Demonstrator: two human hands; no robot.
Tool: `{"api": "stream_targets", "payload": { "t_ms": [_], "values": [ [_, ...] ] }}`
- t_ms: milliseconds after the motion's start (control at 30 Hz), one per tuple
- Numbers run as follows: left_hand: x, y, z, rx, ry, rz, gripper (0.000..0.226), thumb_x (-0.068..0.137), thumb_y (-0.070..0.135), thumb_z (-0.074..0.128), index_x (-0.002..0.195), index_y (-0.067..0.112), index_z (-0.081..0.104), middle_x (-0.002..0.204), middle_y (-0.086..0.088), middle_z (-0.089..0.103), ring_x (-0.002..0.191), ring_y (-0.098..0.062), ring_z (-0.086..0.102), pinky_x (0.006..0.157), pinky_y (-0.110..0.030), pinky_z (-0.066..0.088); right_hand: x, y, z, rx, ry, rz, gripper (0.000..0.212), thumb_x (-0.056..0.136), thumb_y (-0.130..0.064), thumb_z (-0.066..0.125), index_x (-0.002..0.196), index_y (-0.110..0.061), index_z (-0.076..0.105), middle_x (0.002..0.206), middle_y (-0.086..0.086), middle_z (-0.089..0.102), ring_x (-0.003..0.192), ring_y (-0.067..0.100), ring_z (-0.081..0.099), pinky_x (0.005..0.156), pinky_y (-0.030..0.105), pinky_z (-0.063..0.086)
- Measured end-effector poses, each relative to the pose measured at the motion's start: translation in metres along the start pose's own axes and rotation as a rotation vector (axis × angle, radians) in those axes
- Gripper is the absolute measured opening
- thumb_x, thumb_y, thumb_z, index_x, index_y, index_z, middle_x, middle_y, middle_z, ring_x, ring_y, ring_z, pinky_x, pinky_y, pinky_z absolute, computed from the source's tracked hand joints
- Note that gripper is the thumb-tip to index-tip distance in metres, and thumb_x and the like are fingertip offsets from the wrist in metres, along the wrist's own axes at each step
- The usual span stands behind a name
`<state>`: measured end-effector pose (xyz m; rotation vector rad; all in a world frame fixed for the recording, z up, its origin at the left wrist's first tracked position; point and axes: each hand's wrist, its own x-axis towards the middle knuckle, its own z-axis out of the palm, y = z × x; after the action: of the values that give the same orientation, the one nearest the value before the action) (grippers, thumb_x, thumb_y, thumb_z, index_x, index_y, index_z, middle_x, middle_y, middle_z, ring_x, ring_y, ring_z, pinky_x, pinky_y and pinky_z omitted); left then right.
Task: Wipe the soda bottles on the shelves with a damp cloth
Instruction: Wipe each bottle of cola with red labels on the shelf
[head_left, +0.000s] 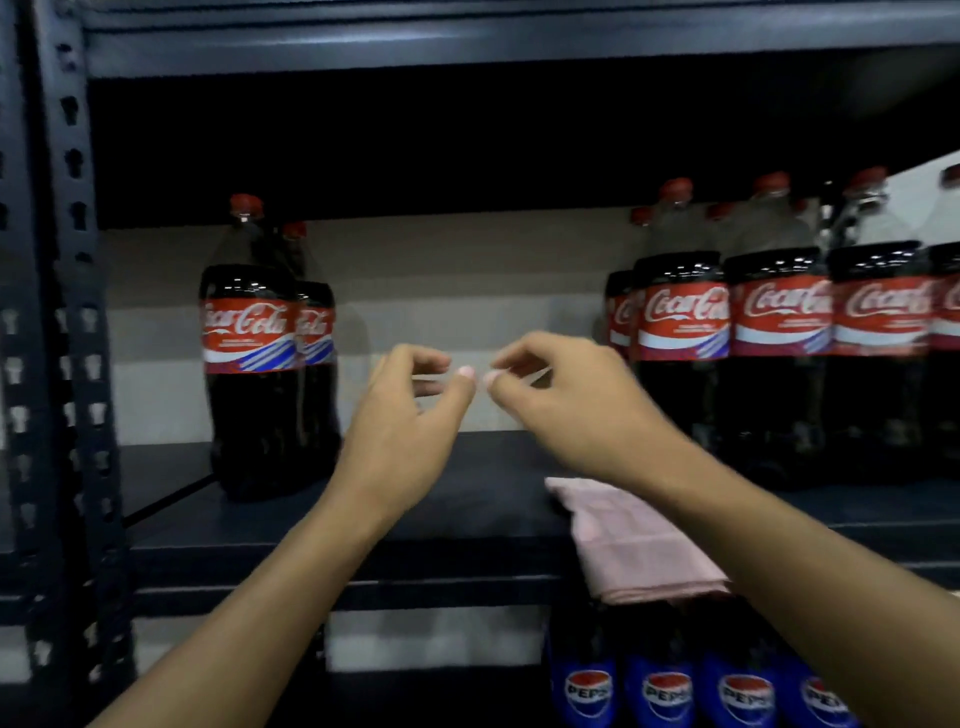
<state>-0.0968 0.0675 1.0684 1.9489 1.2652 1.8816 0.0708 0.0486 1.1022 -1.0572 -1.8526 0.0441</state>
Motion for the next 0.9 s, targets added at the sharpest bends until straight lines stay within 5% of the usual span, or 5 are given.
{"api": "stream_targets", "payload": {
  "t_ms": [200,400,533,733,900],
  "values": [
    [0.024,0.043,0.100,-0.026,-0.297,-0.045,0.034,0.099,0.046,0.068,0.123,0.025,0.056,0.120,0.013,0.063,0.101,-0.003,0.062,0.083,-0.020,0.048,-0.020,0.073,-0.077,-0.100,0.359,0.180,0.031,0.096,-0.031,0.063,0.124,-0.019,0.065,0.121,-0.002,0.060,0.099,0.014,0.061,0.090,0.030,0.046],
    [0.036,0.054,0.170,-0.098,-0.454,-0.182,0.036,0.099,0.046,0.070,0.112,0.028,0.042,0.098,0.021,0.052,0.098,-0.006,0.055,0.089,-0.027,0.043,-0.034,0.117,-0.083,-0.242,0.121,0.418,0.044,0.098,-0.037,0.058,0.133,-0.011,0.054,0.135,0.012,0.053,0.116,0.033,0.058,0.095,0.041,0.048],
    [0.034,0.044,0.189,-0.203,-0.498,-0.240,0.019,0.097,0.045,0.074,0.092,0.032,0.062,0.104,0.011,0.073,0.096,-0.014,0.071,0.077,-0.028,0.056,-0.039,0.128,-0.074,-0.314,0.038,0.461,0.048,0.100,-0.037,0.055,0.137,-0.007,0.049,0.139,0.014,0.054,0.125,0.035,0.055,0.098,0.041,0.046],
    [0.039,0.025,0.185,-0.201,-0.462,-0.263,0.056,0.089,0.055,0.079,0.126,0.019,0.057,0.118,0.001,0.074,0.105,-0.017,0.074,0.089,-0.038,0.062,-0.039,0.130,-0.068,-0.372,0.074,0.393,0.050,0.102,-0.035,0.057,0.143,-0.006,0.048,0.139,0.013,0.057,0.126,0.033,0.056,0.098,0.040,0.045],
    [0.047,0.011,0.168,-0.202,-0.470,-0.270,0.054,0.093,0.051,0.076,0.131,0.016,0.057,0.120,-0.001,0.074,0.106,-0.016,0.074,0.081,-0.030,0.059,-0.025,0.124,-0.058,-0.403,0.056,0.354,0.039,0.100,-0.035,0.062,0.127,-0.008,0.058,0.116,0.012,0.068,0.110,0.035,0.064,0.078,0.036,0.044]
  ]
}}
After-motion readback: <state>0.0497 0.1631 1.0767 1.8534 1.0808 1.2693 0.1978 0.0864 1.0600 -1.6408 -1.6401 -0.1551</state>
